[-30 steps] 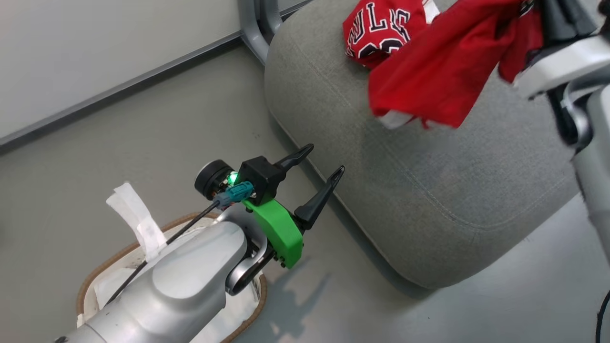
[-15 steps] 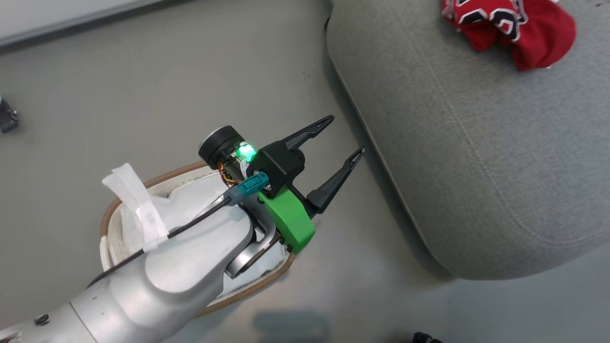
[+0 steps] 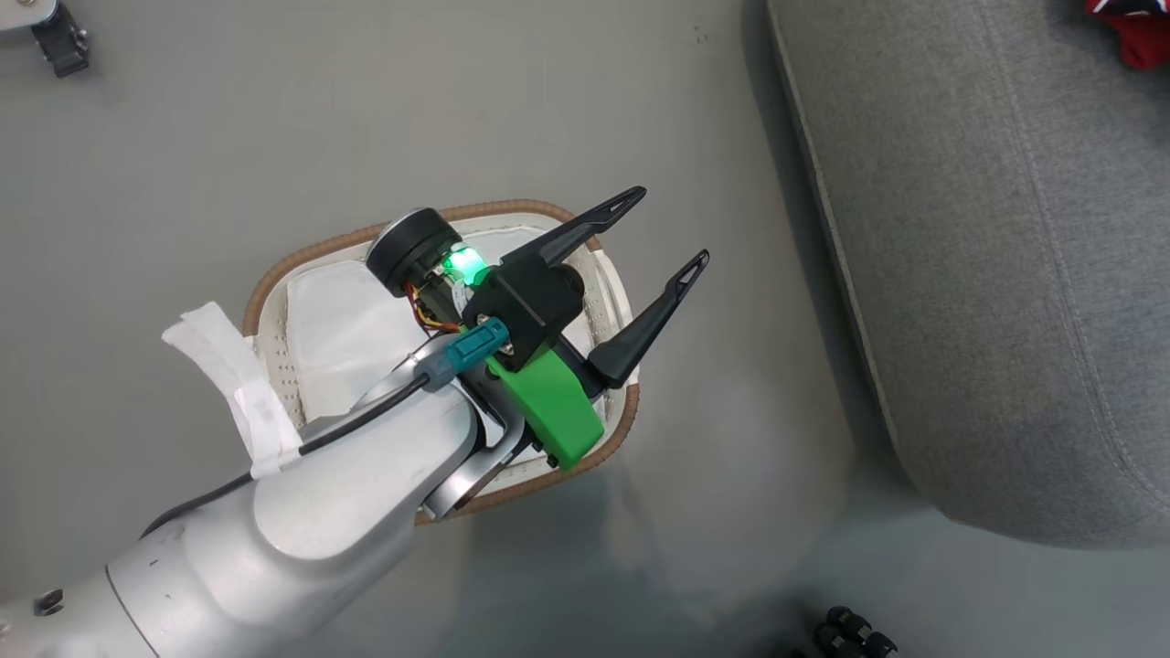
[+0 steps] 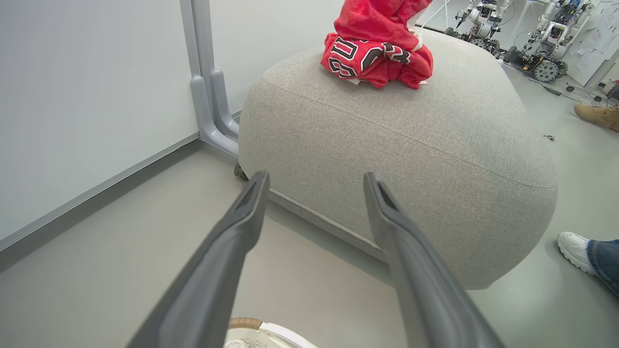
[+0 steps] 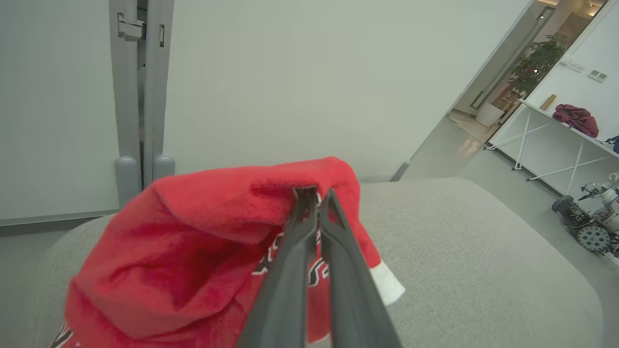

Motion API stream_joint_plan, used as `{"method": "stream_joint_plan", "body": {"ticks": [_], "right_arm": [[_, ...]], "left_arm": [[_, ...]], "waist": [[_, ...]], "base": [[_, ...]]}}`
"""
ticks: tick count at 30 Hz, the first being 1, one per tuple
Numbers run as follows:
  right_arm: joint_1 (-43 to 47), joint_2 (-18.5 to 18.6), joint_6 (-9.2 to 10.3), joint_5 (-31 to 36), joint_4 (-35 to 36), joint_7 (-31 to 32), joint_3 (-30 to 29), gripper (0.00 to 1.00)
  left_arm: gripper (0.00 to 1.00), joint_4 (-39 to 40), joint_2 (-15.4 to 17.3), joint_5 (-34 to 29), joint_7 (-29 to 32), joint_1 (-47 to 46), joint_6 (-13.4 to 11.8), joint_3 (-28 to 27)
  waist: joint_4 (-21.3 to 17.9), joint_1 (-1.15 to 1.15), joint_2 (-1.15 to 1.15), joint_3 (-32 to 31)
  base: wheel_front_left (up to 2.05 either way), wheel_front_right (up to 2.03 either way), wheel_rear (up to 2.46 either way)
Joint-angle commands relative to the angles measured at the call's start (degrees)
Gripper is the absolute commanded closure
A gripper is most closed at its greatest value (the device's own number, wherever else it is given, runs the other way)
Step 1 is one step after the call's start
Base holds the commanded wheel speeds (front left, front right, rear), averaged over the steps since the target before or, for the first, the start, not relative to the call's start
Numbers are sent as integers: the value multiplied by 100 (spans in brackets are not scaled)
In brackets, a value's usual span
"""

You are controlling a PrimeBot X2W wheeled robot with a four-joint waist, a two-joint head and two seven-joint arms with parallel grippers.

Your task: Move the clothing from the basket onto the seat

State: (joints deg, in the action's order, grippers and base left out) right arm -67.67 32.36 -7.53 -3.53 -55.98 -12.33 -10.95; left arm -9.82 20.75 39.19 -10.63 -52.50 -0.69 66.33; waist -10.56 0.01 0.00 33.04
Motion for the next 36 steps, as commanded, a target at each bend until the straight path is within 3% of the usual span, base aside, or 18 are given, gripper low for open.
{"method": "stream_joint_plan", "body": {"ticks": [1, 6, 8, 9, 10, 25, 36], "right_arm": [[90, -111, 8, 94, -145, -62, -63, 100], [285, -391, 8, 289, -534, -212, -285, 100], [382, -512, 8, 363, -625, -250, -343, 62], [429, -556, 8, 402, -656, -259, -376, 51], [469, -601, 8, 432, -670, -274, -406, 0], [986, -946, 8, 316, 197, -292, 30, 0], [1303, -1337, 8, -99, 623, -293, 615, 0]], "left_arm": [[0, 8, 53, -34, 25, -139, -22, -24], [0, 25, 116, -21, 42, -126, -39, -20], [0, 8, 120, 0, 24, -118, -43, -27], [0, -5, 126, 18, 10, -108, -39, -33], [0, -18, 128, 31, -8, -92, -46, -44], [0, -448, 43, 392, -340, 316, -21, -341], [0, -940, -69, 641, -454, 1088, 14, -1238]], "waist": [[172, -1, 0, 200], [152, -1, 0, 204], [138, -1, 0, 170], [128, -1, 0, 142], [117, -1, 0, 108], [-83, -1, 0, -773], [368, -1, 0, -1819]], "base": [[0, 0, 0], [0, 0, 0], [0, 0, 0], [0, 0, 0], [0, 0, 0], [0, 0, 0], [0, 0, 0]]}}
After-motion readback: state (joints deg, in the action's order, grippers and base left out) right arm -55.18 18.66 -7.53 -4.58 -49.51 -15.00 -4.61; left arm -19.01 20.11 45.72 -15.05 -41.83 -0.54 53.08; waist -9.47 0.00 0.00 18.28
